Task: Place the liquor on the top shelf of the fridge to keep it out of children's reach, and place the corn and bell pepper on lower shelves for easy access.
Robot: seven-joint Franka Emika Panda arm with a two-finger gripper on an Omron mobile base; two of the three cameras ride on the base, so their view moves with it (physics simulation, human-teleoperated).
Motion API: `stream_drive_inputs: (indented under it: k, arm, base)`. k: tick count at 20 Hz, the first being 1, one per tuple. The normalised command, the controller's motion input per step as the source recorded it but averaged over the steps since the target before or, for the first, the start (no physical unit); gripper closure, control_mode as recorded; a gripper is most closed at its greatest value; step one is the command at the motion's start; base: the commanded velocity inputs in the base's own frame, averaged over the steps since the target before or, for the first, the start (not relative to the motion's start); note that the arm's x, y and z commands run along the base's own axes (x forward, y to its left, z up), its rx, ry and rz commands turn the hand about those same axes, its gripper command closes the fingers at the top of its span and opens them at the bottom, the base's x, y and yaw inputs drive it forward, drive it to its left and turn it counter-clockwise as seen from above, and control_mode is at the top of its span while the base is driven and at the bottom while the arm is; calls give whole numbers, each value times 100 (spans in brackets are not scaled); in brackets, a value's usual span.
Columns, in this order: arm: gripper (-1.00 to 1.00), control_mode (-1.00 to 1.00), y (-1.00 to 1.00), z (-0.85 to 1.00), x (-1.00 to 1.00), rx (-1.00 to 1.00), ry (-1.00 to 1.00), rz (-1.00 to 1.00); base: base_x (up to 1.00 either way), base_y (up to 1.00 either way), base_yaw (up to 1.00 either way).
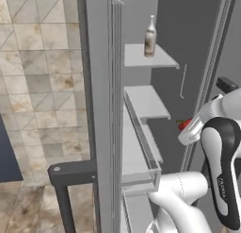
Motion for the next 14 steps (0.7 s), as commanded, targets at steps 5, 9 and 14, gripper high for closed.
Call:
stream_drive_inputs:
  k: [5,9,14]
  arm:
    - [100,100,0,0,0,0,0,0]
    - [100,-100,13,0,11,-3,-2,-4]
    - [100,-100,35,0,54,-6,-6,-14]
  base:
    - [62,25,-19]
    - [36,33,-13]
    - [0,0,0]
